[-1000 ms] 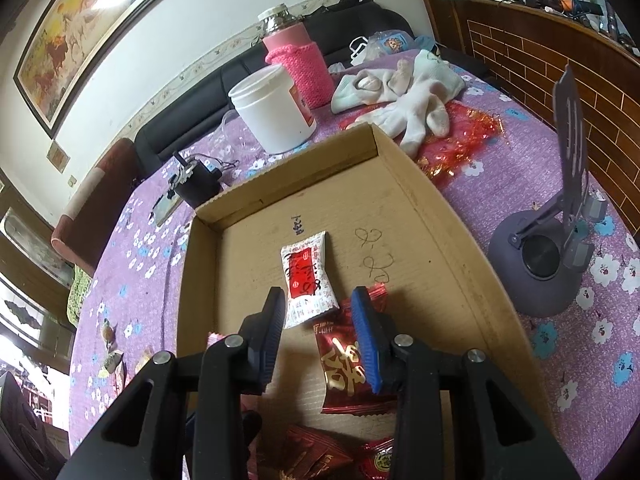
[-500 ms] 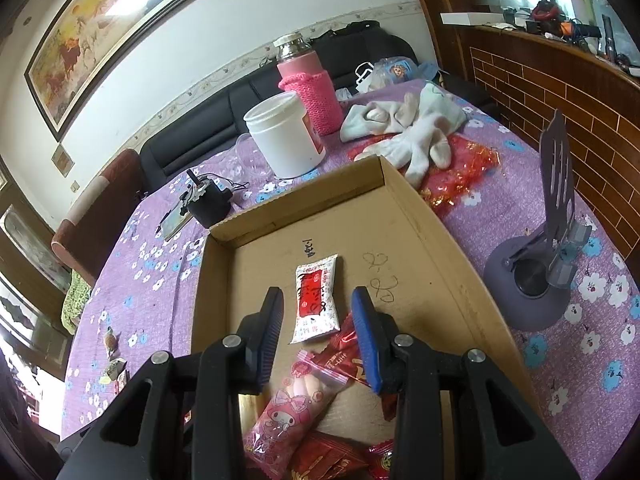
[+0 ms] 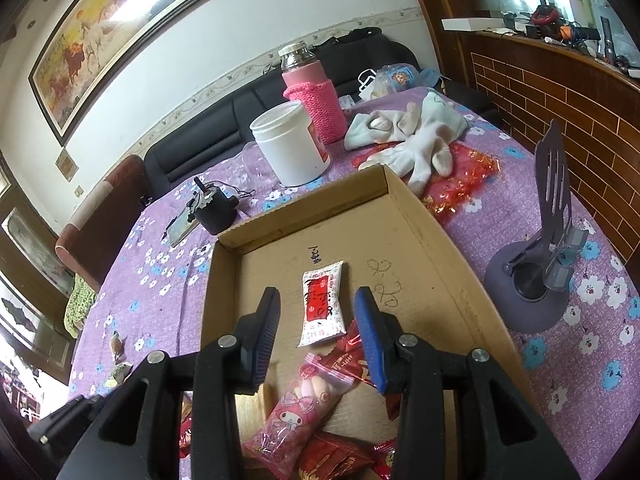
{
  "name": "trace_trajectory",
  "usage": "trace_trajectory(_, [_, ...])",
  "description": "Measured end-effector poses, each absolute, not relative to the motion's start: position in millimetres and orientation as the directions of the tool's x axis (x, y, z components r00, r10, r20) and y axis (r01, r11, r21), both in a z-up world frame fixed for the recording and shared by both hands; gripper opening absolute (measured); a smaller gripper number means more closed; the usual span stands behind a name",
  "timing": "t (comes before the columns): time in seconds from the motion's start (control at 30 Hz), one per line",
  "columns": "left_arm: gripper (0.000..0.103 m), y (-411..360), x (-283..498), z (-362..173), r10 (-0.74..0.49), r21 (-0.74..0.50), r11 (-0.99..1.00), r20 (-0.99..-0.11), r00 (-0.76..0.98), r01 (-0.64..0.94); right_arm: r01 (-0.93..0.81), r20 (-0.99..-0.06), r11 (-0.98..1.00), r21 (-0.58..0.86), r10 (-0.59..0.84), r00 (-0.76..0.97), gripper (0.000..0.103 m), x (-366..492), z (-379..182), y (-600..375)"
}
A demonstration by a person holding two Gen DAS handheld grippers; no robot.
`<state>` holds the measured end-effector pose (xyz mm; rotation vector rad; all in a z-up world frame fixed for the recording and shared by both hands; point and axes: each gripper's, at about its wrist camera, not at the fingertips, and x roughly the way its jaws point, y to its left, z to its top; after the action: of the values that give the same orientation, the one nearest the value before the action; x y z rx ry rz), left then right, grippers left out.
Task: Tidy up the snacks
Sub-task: 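Grasp the clear green-zip snack bag with the left gripper, then grasp a red foil candy packet with the right gripper while the left holds the clear bag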
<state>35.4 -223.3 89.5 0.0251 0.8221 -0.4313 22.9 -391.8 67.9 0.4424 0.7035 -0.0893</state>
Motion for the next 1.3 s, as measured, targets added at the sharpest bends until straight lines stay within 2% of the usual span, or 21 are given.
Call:
trace_trajectory(0.3, [0.025,-140,57,89,-0.216,-0.085,0.968,-0.758,0.615,0.234,0.204,-0.639,0.917,0.342,0.068,0.766,0.039,21,69,-384])
trace_trajectory(0.57, [0.025,-21,111,76,-0.053,-0.087,0.996,-0.810,0.584,-0.031,0.192,-0.647,0.928,0.320,0.066,0.760,0.039,22,68,-376])
trace_trajectory(0.73, [0.025,16,144,54,-0.073,-0.140,0.986,-0.853,0.517,-0.091,0.192,-0.652,0.928,0.319,0.068,0.755,0.039,23,66,-375])
trace_trajectory(1.0, [0.025,8,177,24,-0.080,-0.140,0.986,-0.881,0.467,-0.094,0.189,-0.655,0.929,0.318,0.071,0.753,0.039,24,65,-375])
trace_trajectory(1.2, [0.025,8,172,24,-0.060,-0.127,0.986,-0.868,0.492,-0.105,0.164,-0.647,0.934,0.316,0.086,0.757,0.039,23,68,-369])
trace_trajectory(1.3, [0.022,14,162,26,-0.074,-0.146,0.983,-0.871,0.486,-0.112,0.134,-0.640,0.943,0.306,0.099,0.762,0.039,22,70,-359])
